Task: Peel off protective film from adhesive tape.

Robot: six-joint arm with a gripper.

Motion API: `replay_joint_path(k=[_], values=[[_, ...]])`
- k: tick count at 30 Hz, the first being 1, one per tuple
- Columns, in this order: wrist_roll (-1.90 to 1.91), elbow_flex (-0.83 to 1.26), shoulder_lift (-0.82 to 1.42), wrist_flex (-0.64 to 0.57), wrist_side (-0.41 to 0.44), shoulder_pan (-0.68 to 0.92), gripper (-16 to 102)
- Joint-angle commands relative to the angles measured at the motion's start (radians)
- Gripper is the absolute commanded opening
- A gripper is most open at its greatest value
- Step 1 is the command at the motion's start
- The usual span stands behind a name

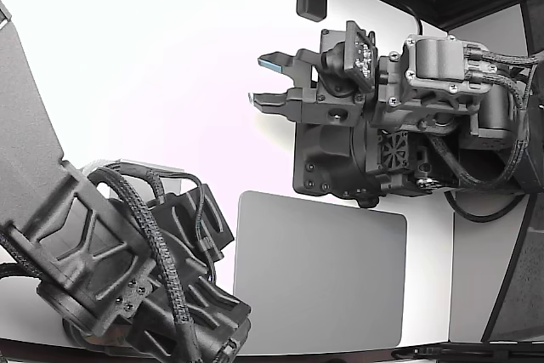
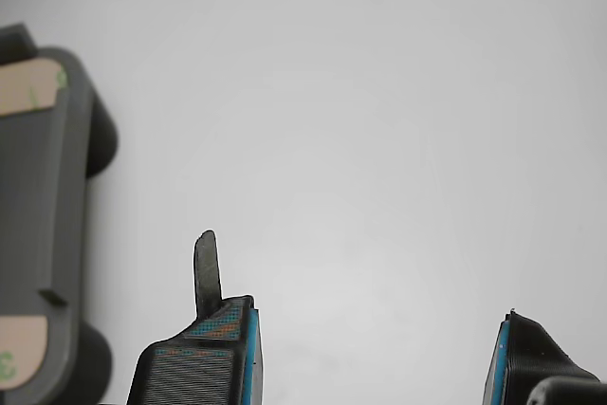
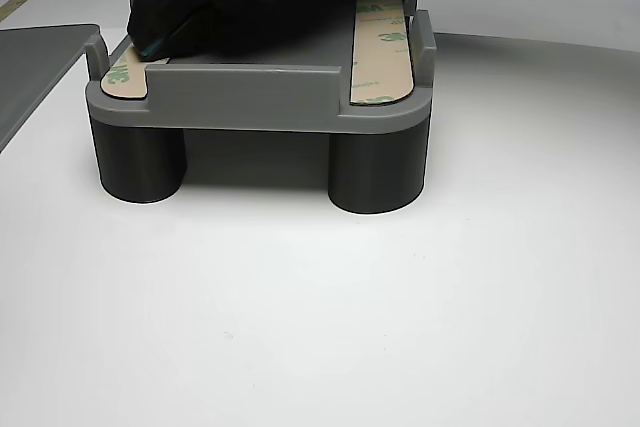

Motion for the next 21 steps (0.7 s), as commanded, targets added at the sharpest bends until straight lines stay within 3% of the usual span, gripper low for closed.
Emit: replay_joint_path(k=[1, 13, 14, 15, 21], values=[[0.008, -0.023, 0.021, -0.008, 0.014, -0.015, 100], [0.020, -0.028, 0.020, -0.006, 0.034, -0.015, 99], [0.020, -0.035, 0.017, -0.005, 0.035, -0.015, 81], [0.009, -0.044, 0.018, -0.006, 0.025, -0.015, 78], [-0.005, -0.156, -0.091, -0.023, 0.040, -0.011, 81]])
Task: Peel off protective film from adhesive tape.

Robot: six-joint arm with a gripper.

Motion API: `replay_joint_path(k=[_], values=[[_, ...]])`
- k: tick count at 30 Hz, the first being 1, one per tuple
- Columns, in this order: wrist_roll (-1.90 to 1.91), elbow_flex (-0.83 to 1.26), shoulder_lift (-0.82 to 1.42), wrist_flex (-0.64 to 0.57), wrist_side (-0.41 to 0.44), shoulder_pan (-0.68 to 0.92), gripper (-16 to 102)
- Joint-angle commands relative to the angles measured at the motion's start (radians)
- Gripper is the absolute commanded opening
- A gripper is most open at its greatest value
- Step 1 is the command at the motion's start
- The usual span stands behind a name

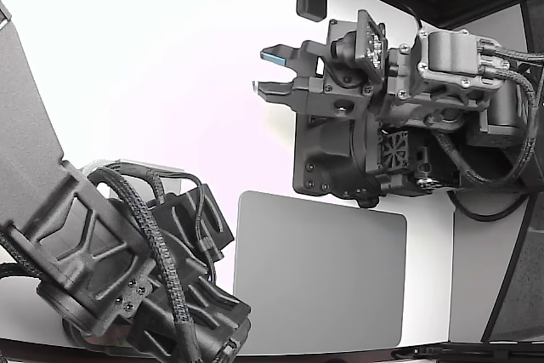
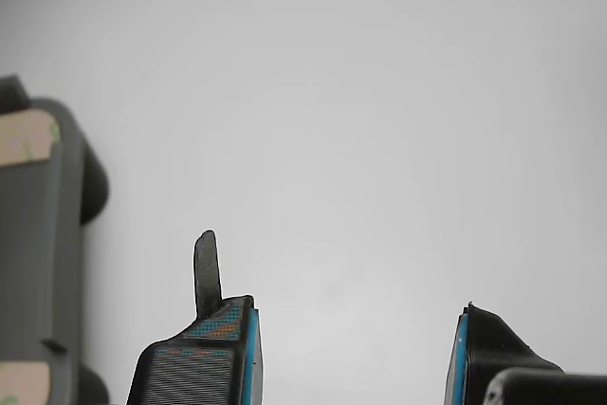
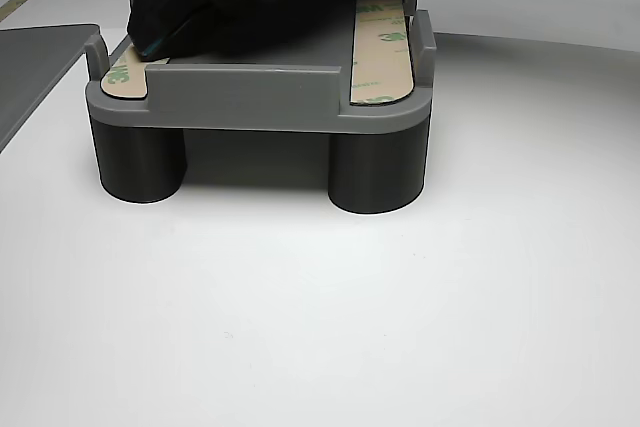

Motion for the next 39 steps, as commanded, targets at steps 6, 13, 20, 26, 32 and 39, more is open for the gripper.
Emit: replay_joint_path(k=[6, 13, 20, 26, 32, 39], values=[[-0.255, -0.141, -0.141, -0.028, -0.009, 0.029, 76], [-0.568, -0.137, -0.161, 0.012, 0.077, 0.176, -11], [-0.834, -0.064, -0.081, 0.100, 0.066, 0.276, -11], [-0.839, -0.041, -0.175, 0.057, 0.270, 0.465, -12], [-0.868, -0.106, -0.336, 0.114, 0.373, 0.537, -12], [-1.023, -0.155, -0.446, 0.147, 0.402, 0.543, -12]])
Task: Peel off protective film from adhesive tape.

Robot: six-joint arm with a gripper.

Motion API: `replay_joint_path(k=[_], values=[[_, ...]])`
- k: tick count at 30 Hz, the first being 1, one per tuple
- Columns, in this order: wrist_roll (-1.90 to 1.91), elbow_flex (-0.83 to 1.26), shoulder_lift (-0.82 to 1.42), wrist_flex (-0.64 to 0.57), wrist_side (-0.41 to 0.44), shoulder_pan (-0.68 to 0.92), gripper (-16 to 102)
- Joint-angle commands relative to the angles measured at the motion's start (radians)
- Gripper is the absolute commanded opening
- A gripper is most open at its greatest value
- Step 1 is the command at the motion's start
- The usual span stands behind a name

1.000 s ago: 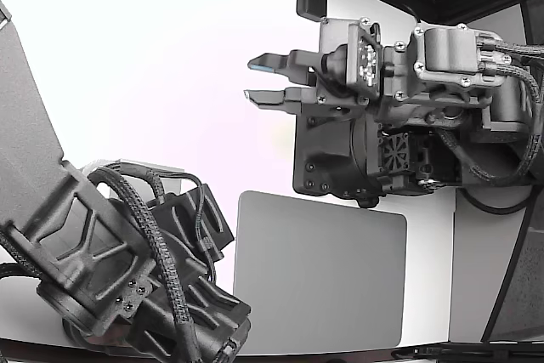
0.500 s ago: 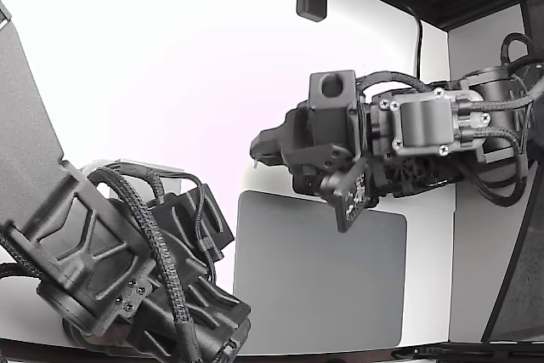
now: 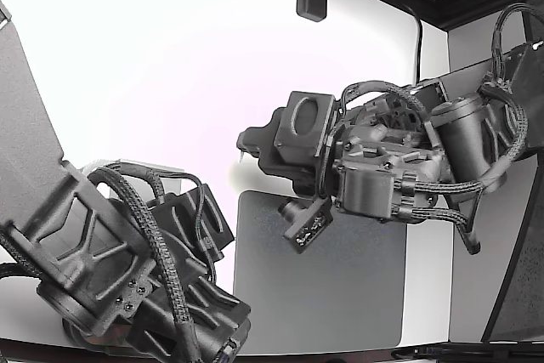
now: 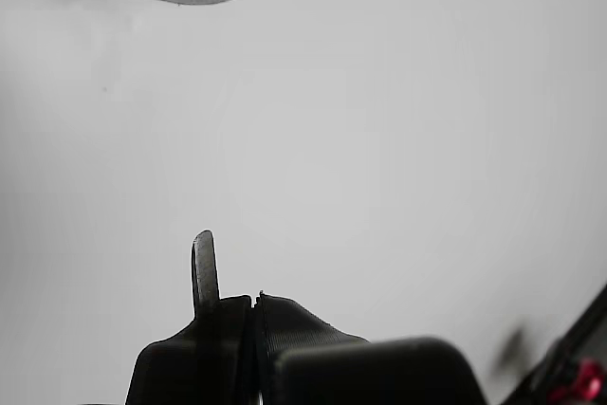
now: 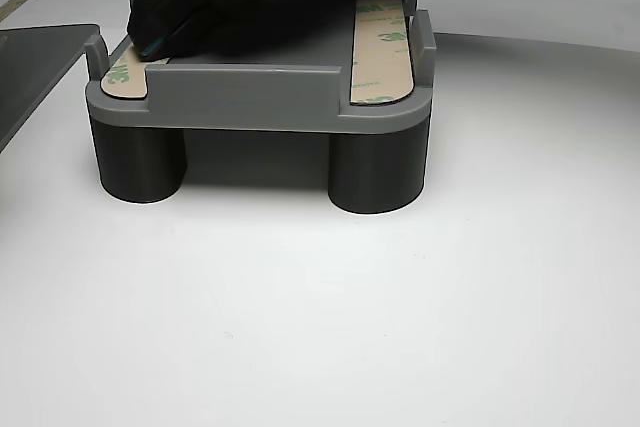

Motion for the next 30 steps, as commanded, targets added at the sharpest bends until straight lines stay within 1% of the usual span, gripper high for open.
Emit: replay_joint_path(k=[1, 6, 10, 13, 16, 21, 26, 30], values=[[-0.057, -0.021, 0.017, -0.003, 0.012, 0.003, -12], [-0.186, 0.072, 0.074, -0.144, 0.029, 0.017, -12], [-0.256, 0.112, 0.097, -0.196, 0.015, 0.017, -11], [-0.256, 0.127, 0.094, -0.212, 0.064, 0.063, -11], [-0.287, 0.147, 0.107, -0.256, 0.043, 0.061, -11], [-0.273, 0.155, 0.069, -0.291, 0.071, 0.061, -11], [-0.285, 0.216, 0.048, -0.383, 0.135, 0.075, -11], [-0.302, 0.230, 0.026, -0.430, 0.132, 0.078, -11]])
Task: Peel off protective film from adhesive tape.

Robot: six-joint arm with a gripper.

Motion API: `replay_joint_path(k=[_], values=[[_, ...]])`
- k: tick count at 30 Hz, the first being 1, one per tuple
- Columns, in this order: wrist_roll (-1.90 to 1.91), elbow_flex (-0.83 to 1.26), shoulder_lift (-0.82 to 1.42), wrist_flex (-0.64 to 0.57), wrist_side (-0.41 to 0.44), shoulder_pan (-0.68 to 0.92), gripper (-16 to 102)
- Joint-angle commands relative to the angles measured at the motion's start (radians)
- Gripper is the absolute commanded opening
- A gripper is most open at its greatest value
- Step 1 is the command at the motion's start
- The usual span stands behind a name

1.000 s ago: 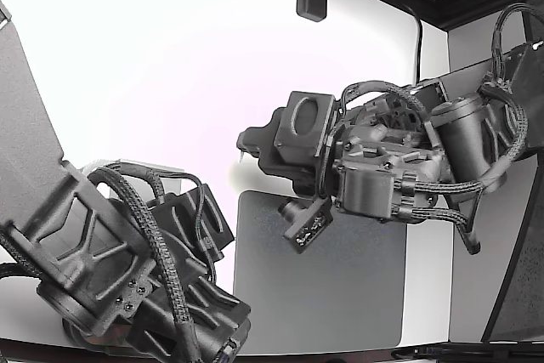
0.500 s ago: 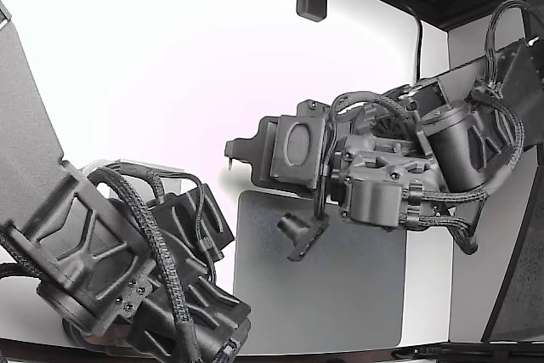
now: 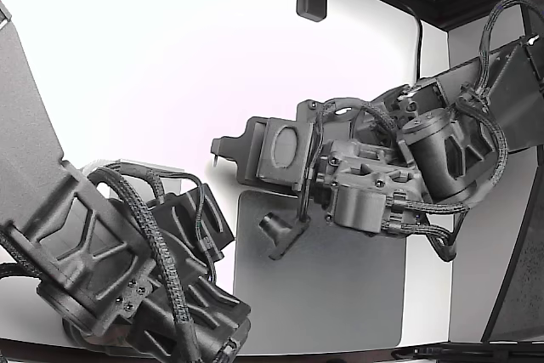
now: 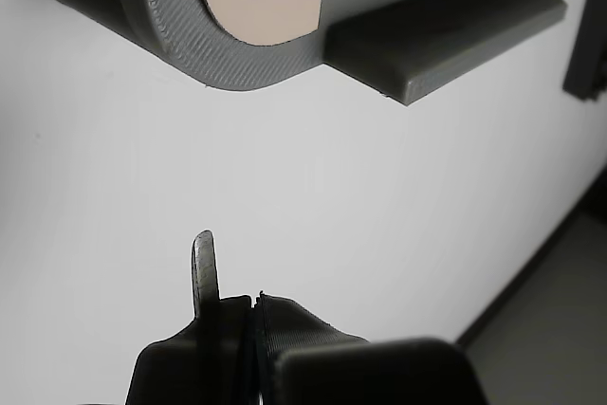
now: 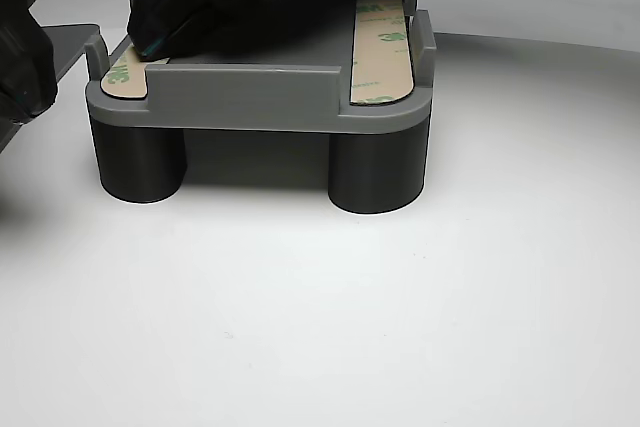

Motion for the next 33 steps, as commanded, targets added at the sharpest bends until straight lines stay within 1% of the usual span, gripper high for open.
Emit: replay_joint_path(k=[1, 6, 10, 13, 16, 21, 29, 33], values=[[-0.034, -0.023, 0.002, -0.032, 0.002, -0.008, -11], [-0.072, -0.023, 0.043, -0.072, -0.028, -0.008, -11], [-0.091, -0.023, 0.031, -0.091, -0.006, -0.006, -10], [-0.060, -0.021, 0.015, -0.058, -0.003, -0.008, -10], [-0.066, -0.021, 0.005, -0.069, -0.006, -0.008, -10], [-0.097, -0.021, -0.020, -0.137, 0.008, -0.003, -10], [-0.074, -0.021, -0.080, -0.183, 0.041, -0.006, -10], [-0.064, -0.021, -0.094, -0.204, 0.031, -0.006, -10]])
